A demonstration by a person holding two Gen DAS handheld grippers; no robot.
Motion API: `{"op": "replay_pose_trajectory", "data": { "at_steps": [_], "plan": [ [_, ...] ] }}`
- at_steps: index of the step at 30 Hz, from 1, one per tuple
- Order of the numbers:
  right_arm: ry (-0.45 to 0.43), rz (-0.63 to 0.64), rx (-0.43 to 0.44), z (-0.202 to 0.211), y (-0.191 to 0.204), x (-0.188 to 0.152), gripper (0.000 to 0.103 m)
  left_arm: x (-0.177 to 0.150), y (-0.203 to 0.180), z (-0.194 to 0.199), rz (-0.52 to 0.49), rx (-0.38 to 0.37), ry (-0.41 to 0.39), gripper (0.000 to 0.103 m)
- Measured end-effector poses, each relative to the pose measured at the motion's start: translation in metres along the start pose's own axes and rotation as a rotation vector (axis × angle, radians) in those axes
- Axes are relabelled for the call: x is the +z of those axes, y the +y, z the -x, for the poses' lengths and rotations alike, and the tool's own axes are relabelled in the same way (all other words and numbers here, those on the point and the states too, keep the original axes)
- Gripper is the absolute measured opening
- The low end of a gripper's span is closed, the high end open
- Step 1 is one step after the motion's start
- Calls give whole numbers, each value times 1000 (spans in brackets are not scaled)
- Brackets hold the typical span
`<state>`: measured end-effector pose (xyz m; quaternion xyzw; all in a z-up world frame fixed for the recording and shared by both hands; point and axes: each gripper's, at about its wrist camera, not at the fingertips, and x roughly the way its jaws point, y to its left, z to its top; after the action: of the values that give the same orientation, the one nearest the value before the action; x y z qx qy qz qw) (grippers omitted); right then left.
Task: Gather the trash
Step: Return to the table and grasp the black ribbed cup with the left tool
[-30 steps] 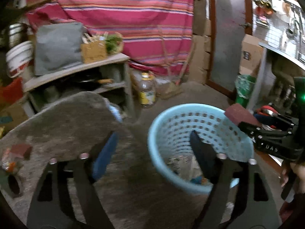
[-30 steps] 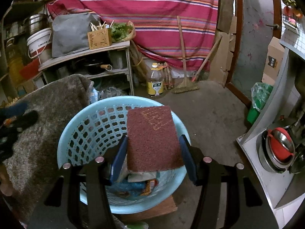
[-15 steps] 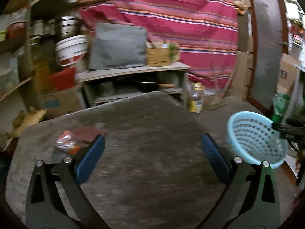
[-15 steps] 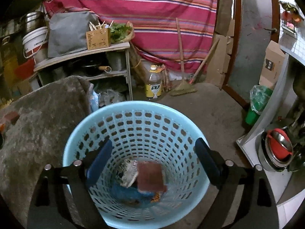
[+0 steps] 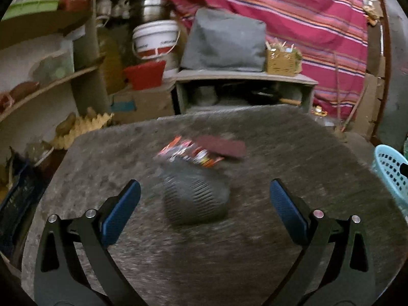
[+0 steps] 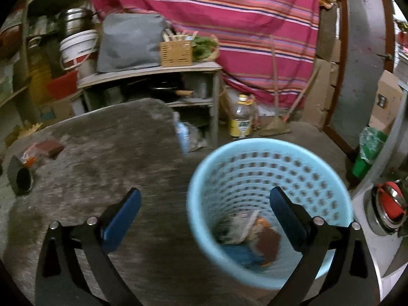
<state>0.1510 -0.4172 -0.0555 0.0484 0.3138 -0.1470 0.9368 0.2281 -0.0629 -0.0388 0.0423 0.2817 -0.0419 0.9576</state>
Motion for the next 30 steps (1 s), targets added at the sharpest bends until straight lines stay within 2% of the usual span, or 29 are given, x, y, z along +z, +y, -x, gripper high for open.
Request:
{"op": "replay_pose_trajectory", "data": {
  "at_steps": [6,11,13,15,19,22,24,30],
  "plan": [
    [25,58,32,-11,47,-1,99,-8,15,-30,2,-1,57,98],
    [29,79,46,-18,65,5,99,-8,20,-54,-3,-34,118,97],
    [30,94,47,-21,73,8,99,-9,21,-60,2,-75,138,92],
    [32,96,54,-24,79,11,99,-10,21,-65,4,-119,160,73],
    [31,103,71,-30,98,19,99,-11,26,-63,14,-146,174,73],
    [24,124,89,-32,117,23,99,-9,40,-50,34,-134,172,73],
    [22,144,98,-33,130,25,99,-5,60,-36,50,-120,142,73],
    [35,228,125,-48,183,30,99,4,117,-29,38,14,82,73]
  ]
}}
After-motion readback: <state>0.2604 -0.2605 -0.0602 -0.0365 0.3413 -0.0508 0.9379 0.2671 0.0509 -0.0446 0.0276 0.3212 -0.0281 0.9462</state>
